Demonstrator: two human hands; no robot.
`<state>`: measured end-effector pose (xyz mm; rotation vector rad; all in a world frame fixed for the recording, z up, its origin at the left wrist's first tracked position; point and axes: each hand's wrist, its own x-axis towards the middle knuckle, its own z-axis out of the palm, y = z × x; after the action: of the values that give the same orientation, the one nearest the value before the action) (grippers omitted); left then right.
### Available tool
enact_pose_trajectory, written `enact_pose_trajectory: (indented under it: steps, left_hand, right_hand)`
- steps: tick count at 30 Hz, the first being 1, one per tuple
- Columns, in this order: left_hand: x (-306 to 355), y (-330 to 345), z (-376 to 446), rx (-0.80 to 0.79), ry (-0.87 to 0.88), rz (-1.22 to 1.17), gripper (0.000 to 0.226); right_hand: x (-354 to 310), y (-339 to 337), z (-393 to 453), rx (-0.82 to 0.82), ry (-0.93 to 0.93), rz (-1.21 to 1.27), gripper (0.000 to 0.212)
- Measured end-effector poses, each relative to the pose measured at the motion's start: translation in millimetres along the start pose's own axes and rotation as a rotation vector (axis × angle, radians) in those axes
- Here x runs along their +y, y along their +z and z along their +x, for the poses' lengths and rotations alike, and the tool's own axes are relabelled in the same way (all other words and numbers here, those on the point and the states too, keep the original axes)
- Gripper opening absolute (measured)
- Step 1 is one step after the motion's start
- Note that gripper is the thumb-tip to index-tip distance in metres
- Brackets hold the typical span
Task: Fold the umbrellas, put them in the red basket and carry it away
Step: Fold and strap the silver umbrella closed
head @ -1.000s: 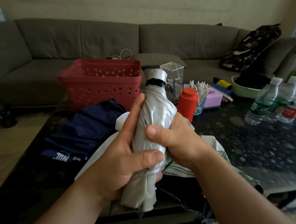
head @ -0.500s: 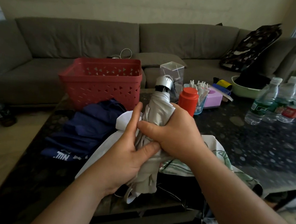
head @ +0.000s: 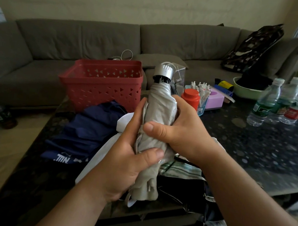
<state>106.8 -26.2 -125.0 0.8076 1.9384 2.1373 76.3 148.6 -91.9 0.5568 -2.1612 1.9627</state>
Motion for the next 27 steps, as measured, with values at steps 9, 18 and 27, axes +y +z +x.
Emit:
enact_pose_trajectory:
  steps: [9,18,27]
  left_hand:
    - [2,11,-2,-0.020,-0.043,-0.154,0.096]
    - [6,5,-2,0.035,0.050,0.078,0.099]
    - [10,-1,1,0.165,0.073,0.104,0.097]
  right_hand:
    - [-1,3,-3,0.036,-0.015,-0.016,0.055]
    - [7,-3,-5,-0.022,-0.024,-0.140,0.073]
    - [-4,-3,-8,0.303,-0.312,-0.322,0.032]
